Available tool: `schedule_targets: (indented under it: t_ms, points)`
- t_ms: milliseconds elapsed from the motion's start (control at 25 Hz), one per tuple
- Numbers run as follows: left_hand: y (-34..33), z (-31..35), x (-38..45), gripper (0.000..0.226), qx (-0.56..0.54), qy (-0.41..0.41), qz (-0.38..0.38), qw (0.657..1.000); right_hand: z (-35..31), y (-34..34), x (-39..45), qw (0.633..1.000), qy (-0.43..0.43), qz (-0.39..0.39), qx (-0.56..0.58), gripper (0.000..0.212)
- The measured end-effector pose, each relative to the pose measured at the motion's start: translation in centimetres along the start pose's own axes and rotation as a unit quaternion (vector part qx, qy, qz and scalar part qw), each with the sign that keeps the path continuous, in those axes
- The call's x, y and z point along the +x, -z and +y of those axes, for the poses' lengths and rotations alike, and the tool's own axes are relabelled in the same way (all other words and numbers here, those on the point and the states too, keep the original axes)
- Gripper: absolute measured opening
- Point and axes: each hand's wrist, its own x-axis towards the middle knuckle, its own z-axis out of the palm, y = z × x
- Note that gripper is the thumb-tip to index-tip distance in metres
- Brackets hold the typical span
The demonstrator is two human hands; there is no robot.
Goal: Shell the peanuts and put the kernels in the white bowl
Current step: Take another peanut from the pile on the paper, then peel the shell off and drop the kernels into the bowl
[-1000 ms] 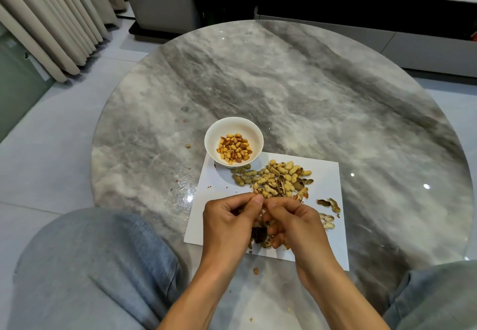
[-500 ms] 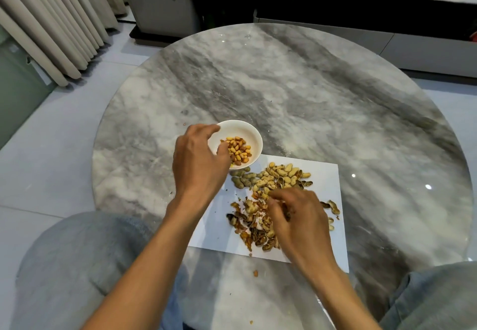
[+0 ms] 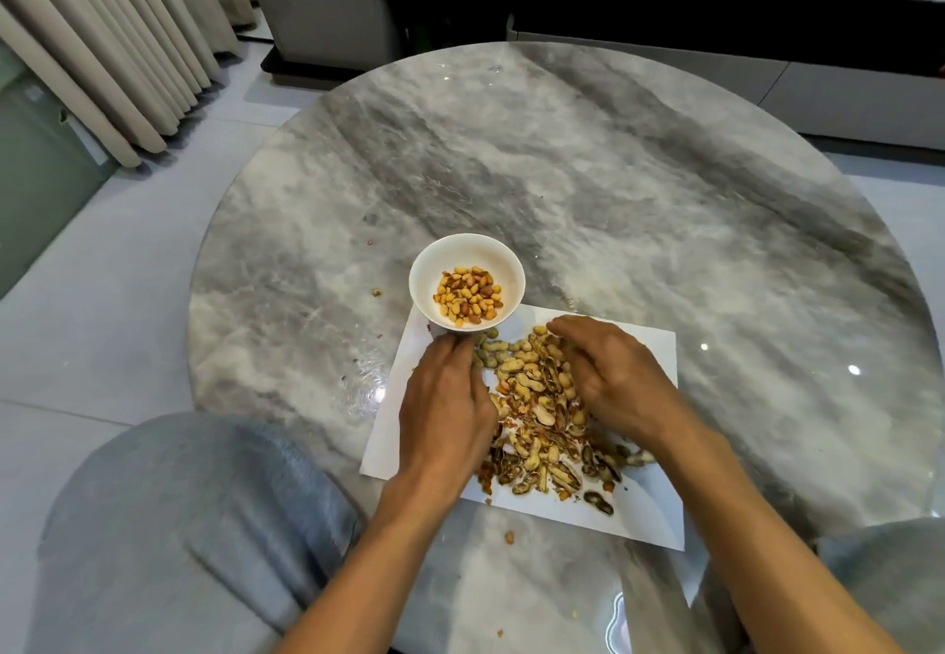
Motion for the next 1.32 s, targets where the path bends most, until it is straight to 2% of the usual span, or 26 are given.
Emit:
schedule_targets:
  t_ms: [80,240,280,360,440,520,600,720,880,1040,1200,1320]
  points:
    - [-0.3,-0.4,0.4,0.04,0.003,-0.014,0.004,1.0,-0.5,-0.1,0.5,1.0,0.026,0.005,-0.018,0.043]
    - [-0.3,-0.6,0.4,0.041,0.018,-0.03,-0.005,0.999,-1.2,-0.6,0.5,0.996,0.06,-0.046,-0.035,0.045]
    - [-0.1,-0.5,0.2,0.041,0.016,-0.028,-0.006,0.999,-1.2,-0.4,0.1,0.998,0.05,-0.036,-0.023,0.045]
    - [0.7,-0.4,-0.2,0.037,0.014,-0.023,0.004,1.0,-0.8,0.7,-1.0,0.999,0.01,0.034,-0.001,0.041]
    - [1.8,-0.4,-0.6,0.032,0.03,-0.047,0.014,0.998,-0.6,2.2,-2.4,0.996,-0.024,0.082,0.001,0.035]
    - [2.4,-0.2,-1.0,0.03,0.041,-0.117,-0.034,0.992,-1.4,2.6,-3.9,0.999,0.009,0.049,-0.016,0.032]
    - [2.0,0.1,-1.6,0.035,0.064,-0.18,-0.112,0.975,-2.2,1.6,-5.5,0.998,0.044,-0.027,-0.041,0.035]
    - [1.4,-0.1,-1.9,0.035,0.099,-0.185,-0.154,0.966,-2.3,0.6,-7.0,0.992,0.042,-0.083,-0.082,0.034]
    - [1.1,-0.5,-1.7,0.027,0.081,-0.179,-0.095,0.976,-1.4,0.6,-6.9,0.998,0.005,0.005,-0.061,0.032]
    - [0.0,-0.3,-1.7,0.026,0.09,-0.183,-0.088,0.975,-1.1,0.1,-6.6,0.996,-0.032,-0.01,-0.088,0.026]
    - [-0.2,-0.7,-1.4,0.026,0.088,-0.175,-0.054,0.979,-1.7,-0.1,-5.7,0.991,-0.07,0.098,-0.053,0.015]
    - [-0.4,-0.7,-1.0,0.023,0.091,-0.16,-0.044,0.982,-2.0,-1.1,-4.0,0.987,-0.099,0.103,-0.068,0.017]
